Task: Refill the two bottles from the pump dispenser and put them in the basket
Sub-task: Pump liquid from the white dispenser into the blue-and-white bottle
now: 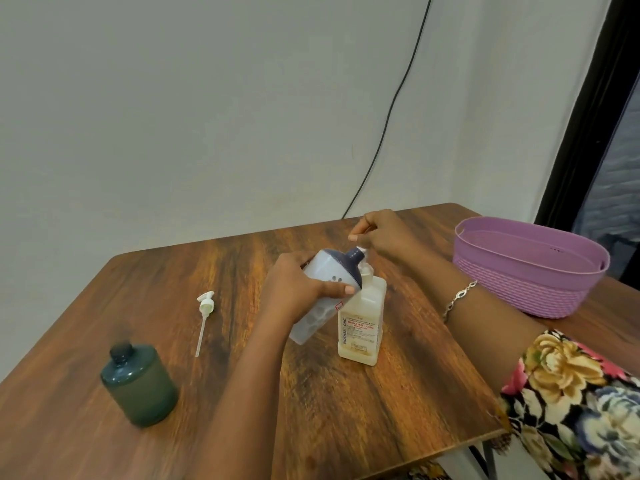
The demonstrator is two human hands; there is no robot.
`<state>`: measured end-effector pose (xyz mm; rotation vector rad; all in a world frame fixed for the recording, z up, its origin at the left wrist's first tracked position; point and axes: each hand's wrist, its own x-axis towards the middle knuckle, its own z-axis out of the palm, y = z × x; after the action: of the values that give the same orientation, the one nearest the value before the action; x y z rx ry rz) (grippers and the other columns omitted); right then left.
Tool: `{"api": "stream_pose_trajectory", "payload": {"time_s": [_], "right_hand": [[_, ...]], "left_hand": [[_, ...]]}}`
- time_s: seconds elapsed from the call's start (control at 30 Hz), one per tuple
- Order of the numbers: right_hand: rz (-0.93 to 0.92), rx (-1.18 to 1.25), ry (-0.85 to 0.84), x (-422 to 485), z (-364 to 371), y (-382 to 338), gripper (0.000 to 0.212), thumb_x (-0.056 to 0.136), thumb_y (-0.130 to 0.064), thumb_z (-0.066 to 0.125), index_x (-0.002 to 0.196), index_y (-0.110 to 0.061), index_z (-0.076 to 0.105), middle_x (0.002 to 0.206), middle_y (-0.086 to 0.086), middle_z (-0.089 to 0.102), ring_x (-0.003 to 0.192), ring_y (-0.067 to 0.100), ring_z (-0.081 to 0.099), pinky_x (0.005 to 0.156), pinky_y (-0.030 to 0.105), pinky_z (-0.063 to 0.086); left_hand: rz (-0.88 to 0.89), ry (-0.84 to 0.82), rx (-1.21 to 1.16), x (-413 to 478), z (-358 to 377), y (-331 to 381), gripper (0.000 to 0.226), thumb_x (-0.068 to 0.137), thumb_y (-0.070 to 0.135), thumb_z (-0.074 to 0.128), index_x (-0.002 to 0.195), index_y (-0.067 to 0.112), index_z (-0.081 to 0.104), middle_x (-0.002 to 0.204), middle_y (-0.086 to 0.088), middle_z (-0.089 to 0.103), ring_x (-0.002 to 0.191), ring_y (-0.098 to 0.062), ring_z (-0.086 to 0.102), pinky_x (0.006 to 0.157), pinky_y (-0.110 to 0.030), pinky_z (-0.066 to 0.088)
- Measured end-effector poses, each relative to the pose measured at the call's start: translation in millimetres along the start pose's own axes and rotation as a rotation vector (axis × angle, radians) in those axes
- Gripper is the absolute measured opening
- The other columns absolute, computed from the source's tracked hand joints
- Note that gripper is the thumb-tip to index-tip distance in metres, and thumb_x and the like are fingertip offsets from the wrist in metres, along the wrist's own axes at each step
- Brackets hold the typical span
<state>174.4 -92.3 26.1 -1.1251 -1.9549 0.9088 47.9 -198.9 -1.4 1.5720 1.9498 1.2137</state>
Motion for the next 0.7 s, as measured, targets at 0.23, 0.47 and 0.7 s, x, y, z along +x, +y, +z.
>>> {"api": "stream_pose_trajectory", "payload": {"time_s": [0.23,0.47,0.7], "right_hand": [[0.011,-0.051,0.017,1.8,13.9,11.9,0.021,0.087,-0.01,0.062,0.069,-0.019,0.054,0.077,-0.006,0.057,0.07,0.004,0.051,0.062,0.018,0.042],[0.003,0.101,0.077,-5.6,7.3,5.6,0.02,0.086,-0.006,0.062,0.07,-0.017,0.056,0.074,-0.005,0.056,0.069,0.005,0.051,0.061,0.017,0.041],[0.02,-0.015,0.028,-1.3,12.8,10.4,0.018,0.086,-0.01,0.063,0.071,-0.019,0.056,0.082,-0.002,0.06,0.073,0.006,0.052,0.065,0.021,0.042]], "left_hand": [[-0.037,-0.014,-0.005,1.4,2.7,-10.7,0.057,0.054,0.039,0.085,0.101,0.016,0.065,0.086,0.005,0.064,0.081,-0.016,0.062,0.072,-0.034,0.054],[-0.032,-0.007,-0.039,-2.7,1.0,-1.7,0.057,0.056,0.037,0.084,0.104,0.015,0.064,0.088,0.003,0.065,0.08,-0.016,0.062,0.07,-0.032,0.053],[-0.044,-0.013,-0.025,-2.1,0.0,-4.8,0.05,0.056,0.034,0.086,0.097,0.016,0.064,0.082,0.005,0.063,0.078,-0.015,0.062,0.069,-0.032,0.053]]}}
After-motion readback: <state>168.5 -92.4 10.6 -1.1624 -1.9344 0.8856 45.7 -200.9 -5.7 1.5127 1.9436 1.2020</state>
